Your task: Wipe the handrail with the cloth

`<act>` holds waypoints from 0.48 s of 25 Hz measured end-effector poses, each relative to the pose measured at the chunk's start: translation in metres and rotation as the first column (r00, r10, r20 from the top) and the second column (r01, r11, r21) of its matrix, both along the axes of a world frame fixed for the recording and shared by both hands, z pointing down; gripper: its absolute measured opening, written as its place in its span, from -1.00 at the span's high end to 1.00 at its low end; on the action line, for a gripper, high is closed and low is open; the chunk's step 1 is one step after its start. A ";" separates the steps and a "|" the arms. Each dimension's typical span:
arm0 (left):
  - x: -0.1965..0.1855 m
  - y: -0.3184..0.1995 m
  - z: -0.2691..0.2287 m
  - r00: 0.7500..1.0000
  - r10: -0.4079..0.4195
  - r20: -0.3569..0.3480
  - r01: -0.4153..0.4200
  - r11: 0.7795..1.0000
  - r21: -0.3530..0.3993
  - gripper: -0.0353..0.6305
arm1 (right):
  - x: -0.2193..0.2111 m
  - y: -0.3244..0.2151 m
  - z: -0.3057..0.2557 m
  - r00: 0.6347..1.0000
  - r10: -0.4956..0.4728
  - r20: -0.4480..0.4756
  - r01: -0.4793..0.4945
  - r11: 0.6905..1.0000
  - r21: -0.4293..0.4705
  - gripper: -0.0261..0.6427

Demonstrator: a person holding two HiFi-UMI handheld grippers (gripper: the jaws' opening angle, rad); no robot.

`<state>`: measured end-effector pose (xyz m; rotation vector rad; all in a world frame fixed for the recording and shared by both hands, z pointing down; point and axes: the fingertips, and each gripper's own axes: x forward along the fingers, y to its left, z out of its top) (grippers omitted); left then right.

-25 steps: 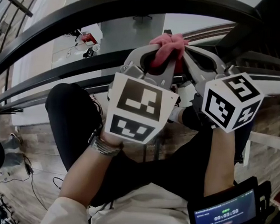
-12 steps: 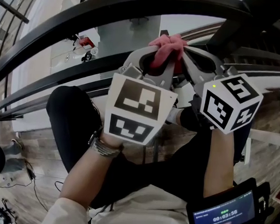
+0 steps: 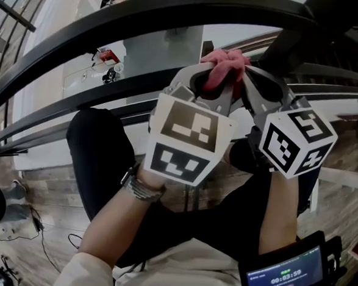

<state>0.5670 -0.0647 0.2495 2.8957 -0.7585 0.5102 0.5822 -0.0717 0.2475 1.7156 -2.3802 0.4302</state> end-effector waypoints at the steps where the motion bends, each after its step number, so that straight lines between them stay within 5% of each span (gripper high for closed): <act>1: 0.001 0.000 0.000 1.000 0.003 -0.003 -0.003 1.000 0.000 0.81 | 0.001 0.001 0.000 1.000 0.007 -0.007 -0.007 1.000 0.000 0.92; 12: 0.021 0.007 0.002 0.999 0.021 -0.050 -0.021 1.000 0.001 0.81 | 0.022 0.009 0.004 0.997 0.078 -0.020 -0.078 0.997 -0.001 0.92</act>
